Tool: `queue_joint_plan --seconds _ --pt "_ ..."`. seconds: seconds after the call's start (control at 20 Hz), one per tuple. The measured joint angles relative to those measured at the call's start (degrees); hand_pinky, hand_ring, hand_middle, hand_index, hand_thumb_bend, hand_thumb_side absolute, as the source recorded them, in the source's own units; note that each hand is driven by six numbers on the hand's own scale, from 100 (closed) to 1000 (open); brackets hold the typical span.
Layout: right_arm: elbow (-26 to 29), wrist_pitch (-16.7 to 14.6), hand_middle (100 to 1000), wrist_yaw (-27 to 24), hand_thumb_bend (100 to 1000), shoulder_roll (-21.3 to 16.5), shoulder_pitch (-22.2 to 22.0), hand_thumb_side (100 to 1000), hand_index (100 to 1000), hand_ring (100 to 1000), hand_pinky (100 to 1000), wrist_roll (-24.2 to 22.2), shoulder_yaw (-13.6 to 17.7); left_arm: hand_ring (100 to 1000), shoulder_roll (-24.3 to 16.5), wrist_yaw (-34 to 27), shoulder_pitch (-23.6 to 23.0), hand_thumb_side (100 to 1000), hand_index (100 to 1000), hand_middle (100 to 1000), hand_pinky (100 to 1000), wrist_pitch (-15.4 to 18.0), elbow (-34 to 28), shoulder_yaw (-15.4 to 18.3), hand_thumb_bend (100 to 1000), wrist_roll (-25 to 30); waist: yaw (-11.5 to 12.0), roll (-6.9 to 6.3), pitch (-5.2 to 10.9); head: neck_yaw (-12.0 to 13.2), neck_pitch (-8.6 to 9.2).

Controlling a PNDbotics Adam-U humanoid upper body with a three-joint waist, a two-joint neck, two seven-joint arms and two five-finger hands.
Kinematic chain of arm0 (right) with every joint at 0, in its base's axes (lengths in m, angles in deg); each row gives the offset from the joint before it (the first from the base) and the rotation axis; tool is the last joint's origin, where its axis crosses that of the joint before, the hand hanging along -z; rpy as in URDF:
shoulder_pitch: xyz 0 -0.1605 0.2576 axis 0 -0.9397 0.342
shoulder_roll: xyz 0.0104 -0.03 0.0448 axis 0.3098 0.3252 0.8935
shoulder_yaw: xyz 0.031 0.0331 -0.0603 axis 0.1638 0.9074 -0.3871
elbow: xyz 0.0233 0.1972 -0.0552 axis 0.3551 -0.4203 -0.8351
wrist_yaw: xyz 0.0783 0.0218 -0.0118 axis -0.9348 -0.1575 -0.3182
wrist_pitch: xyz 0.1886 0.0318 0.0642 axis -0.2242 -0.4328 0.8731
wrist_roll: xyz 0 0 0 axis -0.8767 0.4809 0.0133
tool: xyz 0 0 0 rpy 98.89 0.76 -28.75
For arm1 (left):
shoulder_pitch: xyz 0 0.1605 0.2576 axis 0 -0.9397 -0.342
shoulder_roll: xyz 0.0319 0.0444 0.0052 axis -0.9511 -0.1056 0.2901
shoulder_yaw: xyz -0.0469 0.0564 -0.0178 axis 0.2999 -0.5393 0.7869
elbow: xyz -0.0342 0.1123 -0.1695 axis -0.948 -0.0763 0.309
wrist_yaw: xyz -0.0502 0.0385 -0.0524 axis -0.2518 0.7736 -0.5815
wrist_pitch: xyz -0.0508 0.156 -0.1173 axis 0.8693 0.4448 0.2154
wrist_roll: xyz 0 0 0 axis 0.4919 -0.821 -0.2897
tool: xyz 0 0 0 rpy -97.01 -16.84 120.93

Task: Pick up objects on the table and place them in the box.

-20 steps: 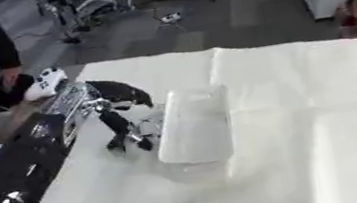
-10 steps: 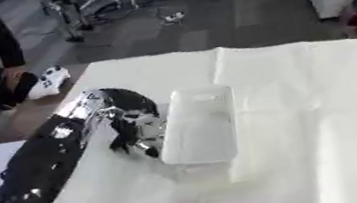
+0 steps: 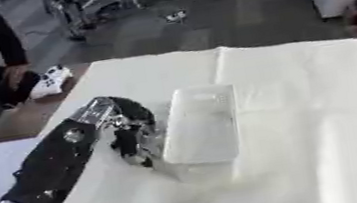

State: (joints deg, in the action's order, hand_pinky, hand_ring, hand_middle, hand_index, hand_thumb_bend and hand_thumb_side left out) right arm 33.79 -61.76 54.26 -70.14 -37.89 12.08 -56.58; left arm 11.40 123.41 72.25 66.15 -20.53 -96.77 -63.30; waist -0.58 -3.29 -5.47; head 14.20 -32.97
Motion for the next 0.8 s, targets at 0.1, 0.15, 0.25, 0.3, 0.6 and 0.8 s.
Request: queue_joint_plan --seconds 0.1,0.15,0.25,0.3,0.6,0.8 --pt "0.0 0.0 607 0.0 117 0.0 0.2 1000 869 536 471 0.0 -0.1 418 0.0 0.7 -0.1 681 577 460 375 -1.0 0.7 0.3 100 -3.7 0.0 0.01 -0.09 0.0 0.01" --pt "0.0 0.0 607 0.0 116 0.0 0.2 1000 869 536 470 0.0 -0.1 329 0.0 1.0 -0.2 618 457 355 287 -1.5 1.1 0.5 100 -5.4 0.0 0.01 -0.09 0.0 0.01" --pt "0.0 0.0 607 0.0 116 0.0 0.2 1000 869 536 470 0.0 -0.2 329 0.0 1.5 -0.2 618 457 355 287 -2.4 1.8 0.6 100 -8.0 0.0 0.01 -0.09 0.0 0.01" --pt "0.0 0.0 607 0.0 115 0.0 0.2 1000 869 536 471 0.0 -0.2 218 0.0 1.6 -0.2 573 357 258 201 -2.7 2.1 0.6 100 -8.8 0.0 0.01 -0.09 0.0 0.01" --pt "0.0 0.0 607 0.0 115 0.0 0.2 1000 869 536 470 0.0 -0.2 100 0.0 1.9 -0.2 530 196 100 100 -3.5 2.9 0.9 100 -10.9 0.0 -0.04 -0.09 0.0 0.02" --pt "0.0 0.0 607 0.0 116 0.0 0.2 1000 869 536 470 0.0 -0.2 100 0.0 0.7 -0.2 534 171 100 100 -3.7 2.9 0.9 100 -10.4 0.1 -0.11 -0.09 -0.1 0.02"
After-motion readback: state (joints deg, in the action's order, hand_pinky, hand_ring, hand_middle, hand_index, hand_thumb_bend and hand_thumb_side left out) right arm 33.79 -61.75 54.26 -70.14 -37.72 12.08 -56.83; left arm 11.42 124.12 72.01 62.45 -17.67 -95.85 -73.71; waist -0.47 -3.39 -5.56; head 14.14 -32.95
